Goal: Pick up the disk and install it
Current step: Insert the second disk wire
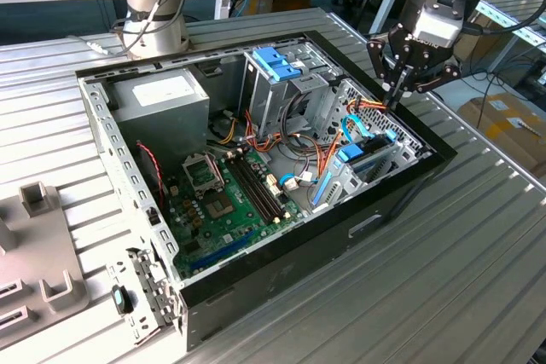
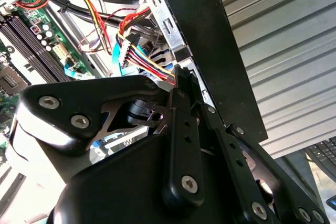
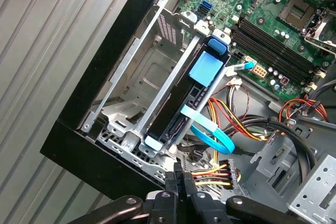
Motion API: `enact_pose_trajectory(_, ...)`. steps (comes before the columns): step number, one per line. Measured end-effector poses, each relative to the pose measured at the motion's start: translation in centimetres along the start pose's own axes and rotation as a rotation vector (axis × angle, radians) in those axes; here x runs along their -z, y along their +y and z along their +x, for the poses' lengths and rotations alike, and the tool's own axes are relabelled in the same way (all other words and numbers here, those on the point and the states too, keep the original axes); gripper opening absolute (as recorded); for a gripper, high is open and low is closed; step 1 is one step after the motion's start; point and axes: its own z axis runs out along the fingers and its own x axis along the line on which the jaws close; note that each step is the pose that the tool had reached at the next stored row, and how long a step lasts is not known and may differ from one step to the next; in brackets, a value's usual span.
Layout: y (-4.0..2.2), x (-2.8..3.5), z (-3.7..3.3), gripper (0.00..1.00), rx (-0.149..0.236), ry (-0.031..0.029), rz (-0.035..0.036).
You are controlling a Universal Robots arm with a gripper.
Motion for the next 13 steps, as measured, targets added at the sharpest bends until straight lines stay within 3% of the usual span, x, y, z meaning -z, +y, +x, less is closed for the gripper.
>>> enact_pose_trajectory(7, 0.03, 0.00, -0.02, 0.16, -0.007, 0.0004, -0.0004)
enact_pose_trajectory(13, 0.04, -0.06, -0.03, 0.16, -0.067, 0.0033, -0.0047)
